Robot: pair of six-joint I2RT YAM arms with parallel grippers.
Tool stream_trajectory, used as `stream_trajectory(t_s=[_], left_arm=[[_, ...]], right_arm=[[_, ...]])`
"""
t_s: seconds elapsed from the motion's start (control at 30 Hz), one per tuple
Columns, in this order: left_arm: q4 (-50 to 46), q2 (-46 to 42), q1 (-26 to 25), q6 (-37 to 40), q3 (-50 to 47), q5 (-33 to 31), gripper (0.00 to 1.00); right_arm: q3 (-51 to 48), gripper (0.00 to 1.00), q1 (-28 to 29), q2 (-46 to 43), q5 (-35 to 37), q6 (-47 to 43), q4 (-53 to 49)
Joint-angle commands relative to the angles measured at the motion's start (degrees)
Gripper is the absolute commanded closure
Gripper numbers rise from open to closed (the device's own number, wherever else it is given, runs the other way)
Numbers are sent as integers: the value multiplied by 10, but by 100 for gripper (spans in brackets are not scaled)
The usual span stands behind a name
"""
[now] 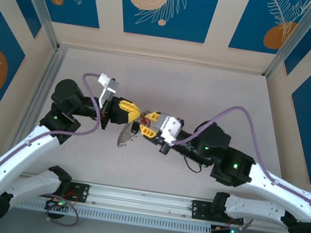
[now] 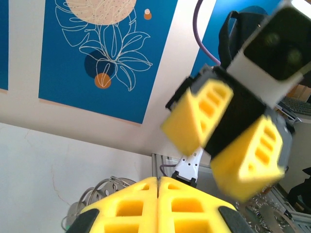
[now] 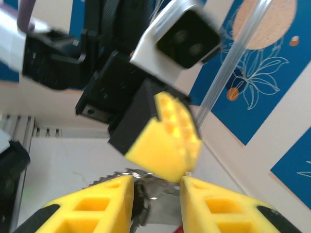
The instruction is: Put the keys on the keyring
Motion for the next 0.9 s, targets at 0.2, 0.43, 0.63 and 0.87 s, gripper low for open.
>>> stream_trajectory(t_s=[0.2,0.43,0.63,0.87], left_arm=[[143,-8,-4,-37,-25,18,100],[315,24,-4,-128,-41,11,100],[346,31,-4,-139,-45,2,100],[345,30,-6,-139,-43,7,100]], right_arm=[[13,65,-97,-17,-153,157,-29],[43,68,-104,29,-221,176,-33],[37,70,-119,39,-252,191,-4],[32,71,-149,40,-276,218,31]])
